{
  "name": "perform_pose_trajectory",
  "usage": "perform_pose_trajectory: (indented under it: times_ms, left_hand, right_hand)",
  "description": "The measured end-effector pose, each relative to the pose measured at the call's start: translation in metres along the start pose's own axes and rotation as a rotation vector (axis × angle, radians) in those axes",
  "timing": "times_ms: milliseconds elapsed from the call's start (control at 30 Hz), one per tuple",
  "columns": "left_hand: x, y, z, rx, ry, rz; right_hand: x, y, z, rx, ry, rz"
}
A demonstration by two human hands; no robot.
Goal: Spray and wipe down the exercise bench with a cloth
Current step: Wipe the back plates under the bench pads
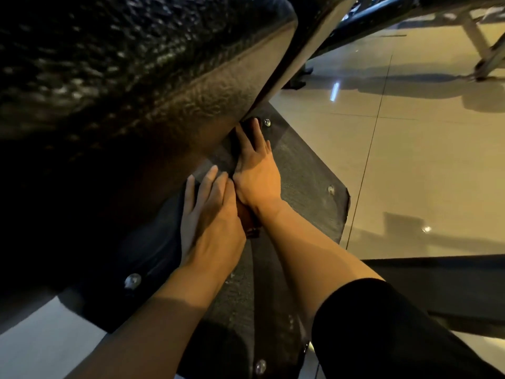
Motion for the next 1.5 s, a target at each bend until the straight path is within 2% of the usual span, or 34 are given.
perform_pose_trajectory:
  times_ms: [233, 333, 433, 533, 600, 733, 800, 833, 900, 1000, 1067, 1100, 1167, 1300, 1367, 1433, 1500]
  left_hand:
    - [0.016, -0.007, -0.012, -0.101, -0.013, -0.060]
    - [0.023, -0.005, -0.012, -0.179, 0.062, -0.092]
    - [0.033, -0.011, -0.007, -0.269, 0.050, -0.156]
    - [0.040, -0.009, 0.001, -0.263, 0.047, -0.163]
    - [0.039, -0.002, 0.008, -0.238, 0.063, -0.139]
    - [0.033, 0.001, 0.026, -0.301, 0.076, -0.150]
    - [0.027, 0.005, 0.041, -0.316, 0.084, -0.170]
    - [0.026, 0.008, 0.048, -0.283, 0.082, -0.146]
    - [0.022, 0.016, 0.061, -0.234, 0.070, -0.099]
    - [0.016, 0.028, 0.076, -0.139, 0.035, -0.105]
    - [0.009, 0.037, 0.086, -0.093, 0.041, -0.082]
    - [0.003, 0.040, 0.093, -0.092, 0.054, -0.088]
    - [-0.007, 0.049, 0.107, -0.082, 0.071, -0.107]
    - [-0.025, 0.060, 0.132, -0.106, 0.106, -0.118]
    - [-0.031, 0.067, 0.141, -0.094, 0.148, -0.140]
    - [-0.025, 0.073, 0.148, -0.115, 0.145, -0.131]
    - [-0.015, 0.063, 0.156, -0.214, 0.134, -0.188]
  right_hand:
    - [0.048, 0.014, -0.022, 0.082, -0.128, 0.090]
    - [0.092, 0.027, -0.004, 0.120, -0.334, 0.120]
    - [0.151, 0.041, 0.041, 0.111, -0.590, 0.132]
    - [0.170, 0.045, 0.075, 0.179, -0.748, 0.052]
    - [0.138, 0.037, 0.067, 0.220, -0.691, 0.048]
    - [0.019, 0.005, 0.041, 0.169, -0.235, -0.015]
    - [-0.003, -0.001, 0.049, 0.119, -0.094, -0.020]
    - [0.006, 0.000, 0.059, 0.116, -0.097, -0.011]
    - [0.049, 0.009, 0.095, 0.142, -0.271, 0.016]
    - [0.120, 0.024, 0.171, 0.185, -0.681, 0.025]
    - [0.129, 0.024, 0.200, 0.217, -0.845, 0.045]
    - [0.119, 0.021, 0.198, 0.225, -0.863, 0.063]
    - [0.072, 0.009, 0.173, 0.220, -0.762, 0.065]
    - [-0.065, -0.030, 0.123, 0.157, -0.189, -0.073]
    - [-0.103, -0.041, 0.125, 0.088, -0.015, -0.106]
    - [-0.094, -0.038, 0.136, 0.083, -0.014, -0.087]
    - [-0.055, -0.030, 0.166, 0.119, -0.176, -0.036]
Point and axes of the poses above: each hand's wrist, its own z-axis away from the middle knuckle, its own y-axis out of the back of the hand, x = y × z, the point moved 9 cm from there along -z, towards the middle knuckle, and after that the axes turned 2 degrees about z, right-handed, at the moved point
